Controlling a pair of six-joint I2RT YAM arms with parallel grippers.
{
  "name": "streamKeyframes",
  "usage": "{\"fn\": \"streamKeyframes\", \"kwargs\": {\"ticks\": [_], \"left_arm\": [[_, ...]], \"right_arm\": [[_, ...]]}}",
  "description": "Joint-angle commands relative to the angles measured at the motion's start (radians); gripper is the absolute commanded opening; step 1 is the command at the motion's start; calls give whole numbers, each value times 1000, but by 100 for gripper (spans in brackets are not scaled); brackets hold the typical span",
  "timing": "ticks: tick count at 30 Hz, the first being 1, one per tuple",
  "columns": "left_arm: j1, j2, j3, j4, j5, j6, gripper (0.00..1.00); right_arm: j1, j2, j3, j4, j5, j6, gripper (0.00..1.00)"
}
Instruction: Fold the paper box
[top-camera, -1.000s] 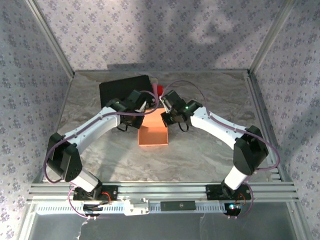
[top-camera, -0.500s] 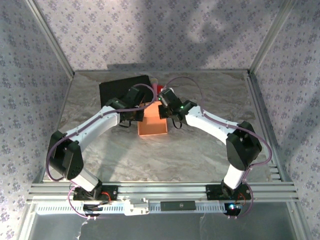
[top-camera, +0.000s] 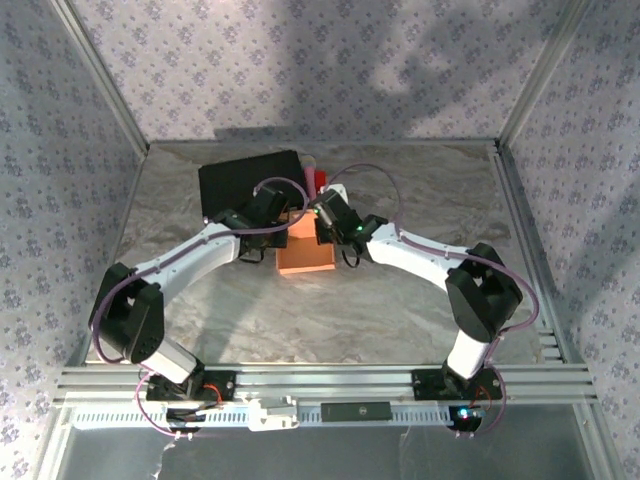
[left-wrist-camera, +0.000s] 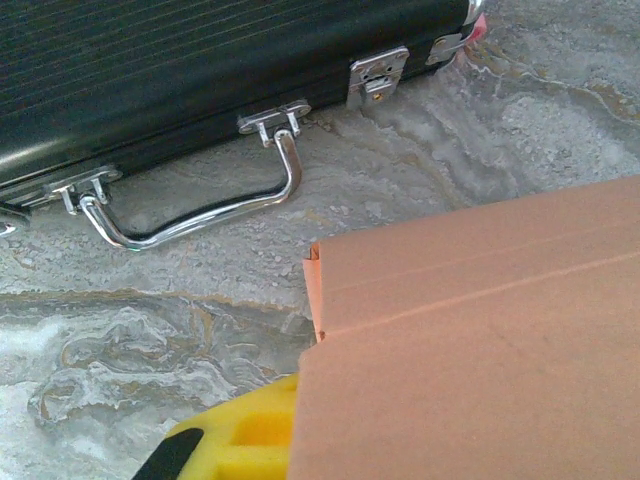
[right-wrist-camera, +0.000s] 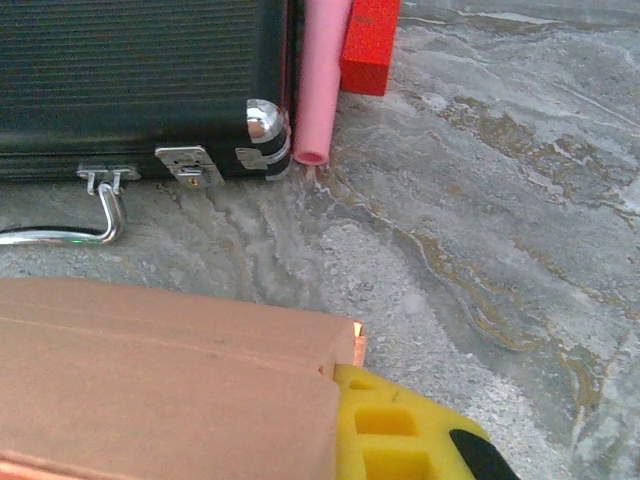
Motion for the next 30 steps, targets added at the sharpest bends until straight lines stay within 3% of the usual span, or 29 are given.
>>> {"fn": "streamKeyframes", "kwargs": {"ticks": [1,10,30], "left_arm": [[-59,-56,-33,206,82,4,9],[-105,-149,-213,400,41,-9,10],[-160,-220,-351,482,-10,-14,10]], "right_arm": [[78,-15,-25,182,-61,7,0],[116,-42,-164,326,-4,11,0],[225,-40,-236,368,203,109,0]]}}
